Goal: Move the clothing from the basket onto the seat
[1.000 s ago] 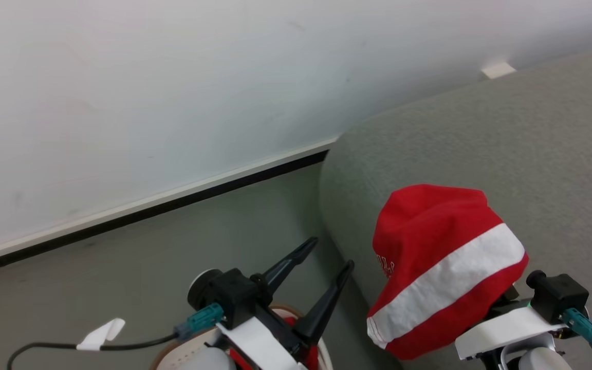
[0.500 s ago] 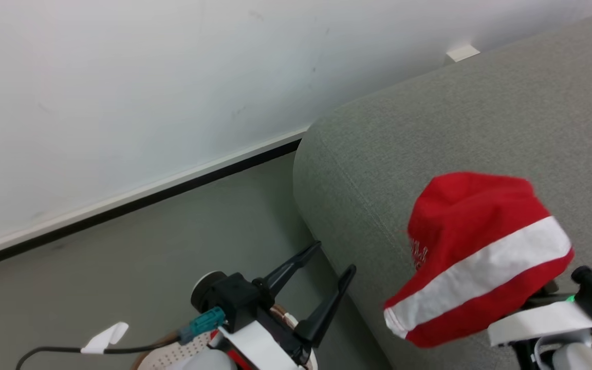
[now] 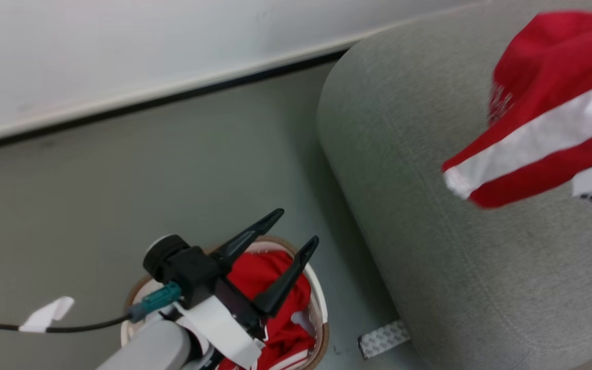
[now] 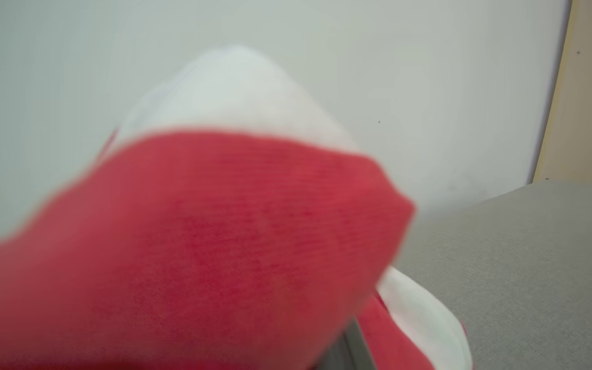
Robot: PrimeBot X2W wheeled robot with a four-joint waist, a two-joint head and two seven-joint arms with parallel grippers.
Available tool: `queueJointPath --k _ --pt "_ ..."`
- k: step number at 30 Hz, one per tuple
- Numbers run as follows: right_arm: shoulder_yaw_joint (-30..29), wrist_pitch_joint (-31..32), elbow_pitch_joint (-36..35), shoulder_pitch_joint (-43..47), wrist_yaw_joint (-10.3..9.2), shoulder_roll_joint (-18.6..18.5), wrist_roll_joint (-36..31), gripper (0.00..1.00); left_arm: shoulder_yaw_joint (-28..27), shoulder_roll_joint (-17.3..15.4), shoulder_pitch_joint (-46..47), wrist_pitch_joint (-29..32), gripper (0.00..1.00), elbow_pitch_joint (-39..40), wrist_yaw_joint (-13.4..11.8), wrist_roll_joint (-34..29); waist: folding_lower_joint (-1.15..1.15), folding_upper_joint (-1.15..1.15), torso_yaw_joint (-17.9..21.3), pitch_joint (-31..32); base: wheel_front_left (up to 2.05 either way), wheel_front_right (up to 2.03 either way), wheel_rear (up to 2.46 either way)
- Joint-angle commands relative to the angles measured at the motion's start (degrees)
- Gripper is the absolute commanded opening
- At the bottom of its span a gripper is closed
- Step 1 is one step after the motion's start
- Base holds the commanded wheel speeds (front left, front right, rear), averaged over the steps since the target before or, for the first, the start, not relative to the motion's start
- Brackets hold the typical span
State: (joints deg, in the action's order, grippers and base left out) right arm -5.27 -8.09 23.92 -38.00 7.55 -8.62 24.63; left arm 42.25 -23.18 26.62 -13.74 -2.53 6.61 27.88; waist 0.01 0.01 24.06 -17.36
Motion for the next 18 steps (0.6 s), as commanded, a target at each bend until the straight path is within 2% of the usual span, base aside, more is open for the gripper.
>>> queueJointPath --k 1,4,10,15,18 --pt "-1.17 0.62 0.91 -2.57 -0.12 -0.24 -1.17 0.00 -0.35 -1.08 0.98 0.20 1.00 0.81 0.29 0.08 -0.01 -0.01 -3.09 -5.83 0.00 0.00 0.00" --pt "-4.28 2.75 2.94 -7.87 -0.12 -1.12 -2.31 0.00 -0.82 -2.87 2.20 0.52 1.00 2.68 0.37 0.40 -0.01 -0.01 -4.74 -9.71 0.00 0.00 0.00" --pt "-10.71 8.15 7.88 -16.59 -0.12 -5.29 -6.79 0.00 -1.91 -5.11 4.30 0.48 1.00 5.95 0.58 1.15 -0.01 -0.01 -8.16 -16.14 0.00 0.00 0.00" --pt "-15.83 12.93 11.41 -20.68 -0.12 -9.36 -15.13 0.00 -2.75 -6.05 4.80 -0.20 1.00 7.03 0.67 1.65 -0.01 -0.01 -10.63 -19.30 0.00 0.00 0.00" --pt "-18.00 18.31 14.52 -20.60 -0.12 -10.66 -19.83 0.00 -3.14 -6.34 4.91 -0.49 1.00 7.28 0.71 1.75 -0.01 -0.01 -11.95 -20.55 0.00 0.00 0.00"
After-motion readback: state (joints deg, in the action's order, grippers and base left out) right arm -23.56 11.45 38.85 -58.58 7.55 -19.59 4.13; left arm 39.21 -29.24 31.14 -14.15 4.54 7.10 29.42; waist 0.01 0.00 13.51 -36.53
